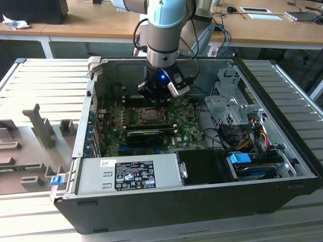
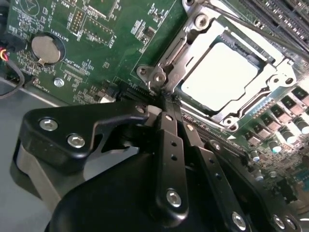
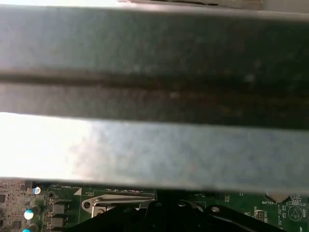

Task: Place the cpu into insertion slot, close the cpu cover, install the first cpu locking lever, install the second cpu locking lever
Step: 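Install the first cpu locking lever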

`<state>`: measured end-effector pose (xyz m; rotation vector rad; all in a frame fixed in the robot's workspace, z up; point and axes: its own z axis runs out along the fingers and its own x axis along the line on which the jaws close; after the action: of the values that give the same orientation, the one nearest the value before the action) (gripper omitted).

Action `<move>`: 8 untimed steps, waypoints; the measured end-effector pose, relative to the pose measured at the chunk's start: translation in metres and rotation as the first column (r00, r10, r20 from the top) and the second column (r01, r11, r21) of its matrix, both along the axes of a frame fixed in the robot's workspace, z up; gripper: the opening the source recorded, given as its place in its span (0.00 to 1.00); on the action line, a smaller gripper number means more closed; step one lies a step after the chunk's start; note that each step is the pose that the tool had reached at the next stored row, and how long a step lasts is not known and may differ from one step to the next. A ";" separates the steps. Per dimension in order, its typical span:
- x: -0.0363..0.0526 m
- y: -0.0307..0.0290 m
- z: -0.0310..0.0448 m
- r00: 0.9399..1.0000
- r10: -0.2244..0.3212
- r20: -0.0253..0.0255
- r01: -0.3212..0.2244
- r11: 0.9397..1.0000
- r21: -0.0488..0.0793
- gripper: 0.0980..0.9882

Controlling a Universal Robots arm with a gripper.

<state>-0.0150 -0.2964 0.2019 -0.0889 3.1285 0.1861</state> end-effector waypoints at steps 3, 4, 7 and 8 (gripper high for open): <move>0.0000 -0.0001 0.0101 1.000 0.000 -0.001 0.000 1.000 -0.001 0.01; 0.0000 -0.0001 0.0136 1.000 0.000 -0.001 0.000 1.000 -0.001 0.01; 0.0000 -0.0010 0.0157 1.000 0.000 -0.001 0.000 1.000 -0.001 0.01; 0.0000 -0.0025 0.0158 1.000 0.000 -0.001 0.000 1.000 -0.001 0.01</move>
<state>-0.0150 -0.2989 0.2177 -0.0889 3.1297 0.1848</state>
